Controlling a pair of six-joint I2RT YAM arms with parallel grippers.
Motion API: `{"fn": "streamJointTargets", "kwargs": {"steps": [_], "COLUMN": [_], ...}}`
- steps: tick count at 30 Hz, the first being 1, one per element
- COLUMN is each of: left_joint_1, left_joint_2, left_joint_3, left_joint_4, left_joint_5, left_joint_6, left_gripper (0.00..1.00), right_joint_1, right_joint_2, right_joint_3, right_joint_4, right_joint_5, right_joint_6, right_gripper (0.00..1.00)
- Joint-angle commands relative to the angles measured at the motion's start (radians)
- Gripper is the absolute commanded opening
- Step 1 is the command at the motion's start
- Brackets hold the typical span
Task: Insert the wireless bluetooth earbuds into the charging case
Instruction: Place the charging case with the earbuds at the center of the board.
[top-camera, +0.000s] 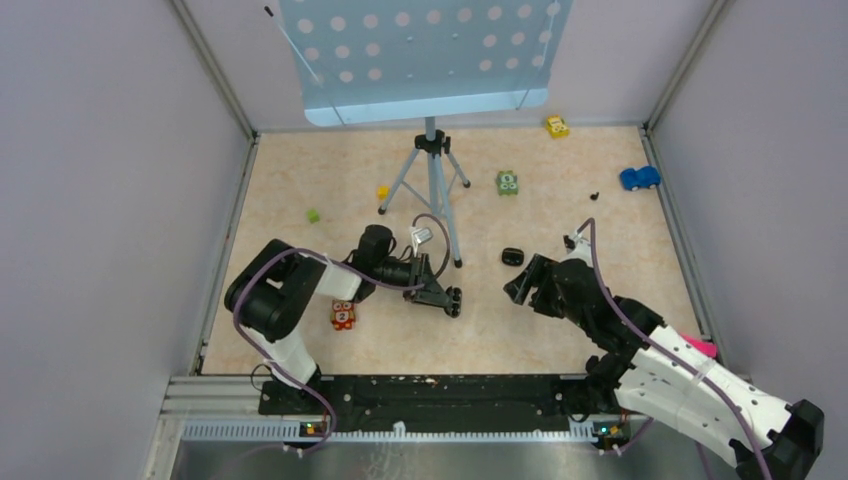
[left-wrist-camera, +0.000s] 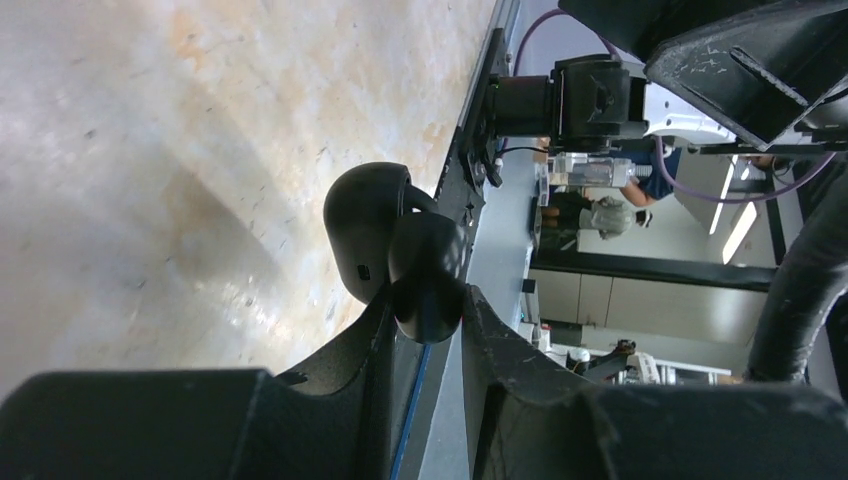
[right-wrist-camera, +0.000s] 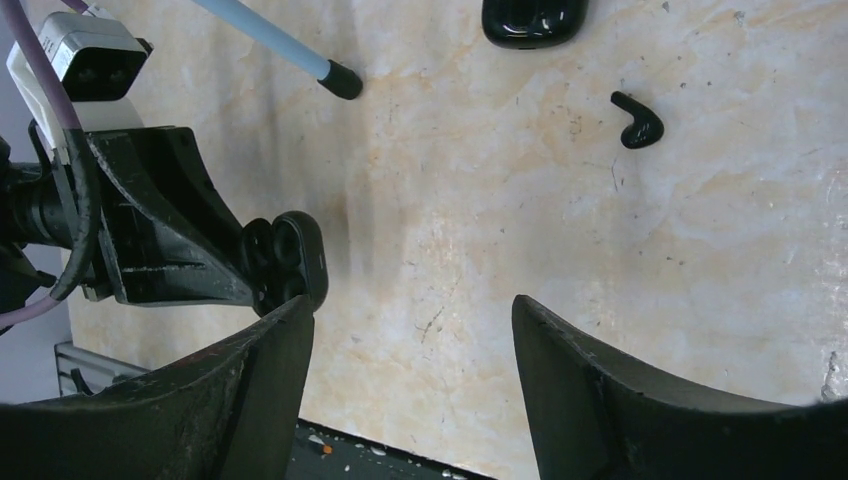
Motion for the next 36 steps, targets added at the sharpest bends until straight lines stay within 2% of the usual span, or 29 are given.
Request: {"fn": "streamJointTargets", "kwargs": {"steps": [1,9,20,27,33,36], "left_joint_1": [-0.036,-0.037,-0.036,-0.037,-0.037,-0.037], "left_joint_2": [0.045,0.108,0.089,0.069,0.011,-0.034], "left_joint_3": [0.04,0.017,0.035,0.044,0.077,0.099], "left_joint_4": [0.109,0.095,-0.085,-0.145,-0.291,-0.393], "left_joint_5": [0.006,-0.001,-0.047,-0.068,-0.098,-0.135], "left_joint_6": [0.001,0.033,0.16,0.194,0.283,0.342], "left_gripper": [0.0,0.0,0.0,0.01,0.5,0.62], "right_joint_1": [-0.006,-0.006,-0.006,-0.006,-0.006,-0.006], "right_joint_2": [-0.003,0.018,0.0,0.011,0.03,0.036], "right_joint_3": [-0.005,0.019,0.011,0.02,0.034,0.039], "right_joint_4": [-0.004,-0.018,-0.034,-0.024,-0.035,-0.049], "right_joint_5": [0.019,0.02,0.043,0.043,0.042,0.051], "right_joint_6": [0.007,-0.016,0.007,0.003,-0.002,-0.005], "right_gripper": [0.71,0.7,0.7,0.7,0.71,0.73]}}
